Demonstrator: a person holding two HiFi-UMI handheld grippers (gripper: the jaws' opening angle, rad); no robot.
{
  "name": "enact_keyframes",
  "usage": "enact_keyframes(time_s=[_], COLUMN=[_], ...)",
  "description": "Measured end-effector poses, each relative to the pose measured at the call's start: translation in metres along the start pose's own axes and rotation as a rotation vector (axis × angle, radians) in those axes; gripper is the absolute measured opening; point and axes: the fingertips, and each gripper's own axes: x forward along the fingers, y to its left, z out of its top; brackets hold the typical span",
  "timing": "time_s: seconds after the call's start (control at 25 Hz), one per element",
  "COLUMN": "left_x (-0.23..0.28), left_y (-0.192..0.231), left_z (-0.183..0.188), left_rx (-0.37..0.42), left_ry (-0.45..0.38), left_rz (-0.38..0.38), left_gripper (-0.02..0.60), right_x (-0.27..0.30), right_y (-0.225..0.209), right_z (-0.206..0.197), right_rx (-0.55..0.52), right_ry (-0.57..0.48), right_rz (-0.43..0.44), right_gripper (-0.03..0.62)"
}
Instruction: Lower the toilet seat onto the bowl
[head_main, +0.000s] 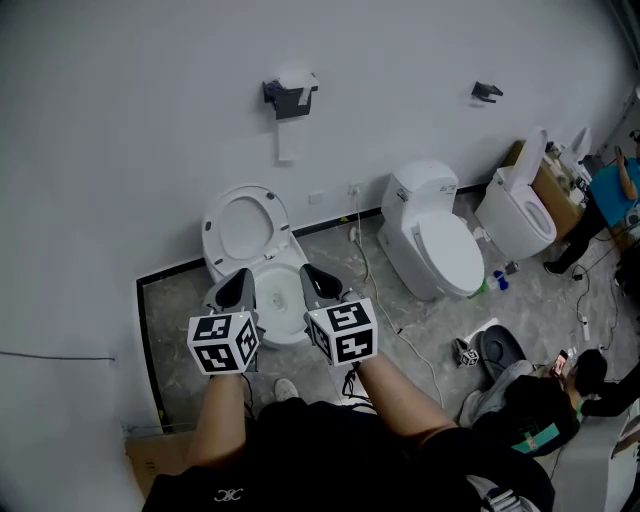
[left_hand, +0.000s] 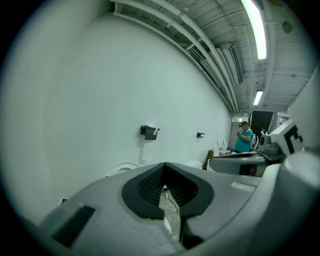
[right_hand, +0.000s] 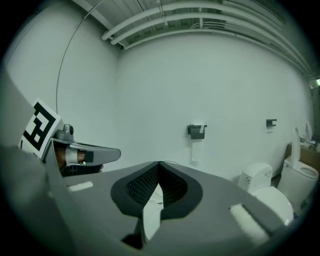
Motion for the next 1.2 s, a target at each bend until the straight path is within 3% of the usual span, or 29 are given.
enact_keyframes(time_s=[0.2, 0.44, 0.84, 1.0, 1.2], left_x=[0.029, 0.067, 0.106, 0.127, 0.155], left_y=[0.049, 0.092, 0.130, 0.144, 0.156], left_z=[0.009, 0.007, 0.001, 0.001, -0.001], left_rx=[0.042, 0.033, 0.032, 0.026, 0.045], left_ry=[0.031, 0.080, 0.102, 0.107, 0.133], left_rz=[0.006, -0.022, 0.001, 0.015, 0.041], left_gripper=[0.006, 0.006, 0.006, 0.006, 0.021], right_x=[0.052, 0.096, 0.129, 0.146, 0.167], right_y=[0.005, 0.006, -0.017, -0.029, -0.050], right_z=[0.013, 0.014, 0.001, 0.014, 0.017], right_rx=[0.009, 0.007, 0.039, 0.021, 0.028], right_ry=[0.014, 0.049, 0.079, 0.039, 0.064], right_rz=[-0.020, -0.052, -0.076, -0.061, -0.042], right_gripper=[0.008, 0.008, 0.009, 0.008, 0.008])
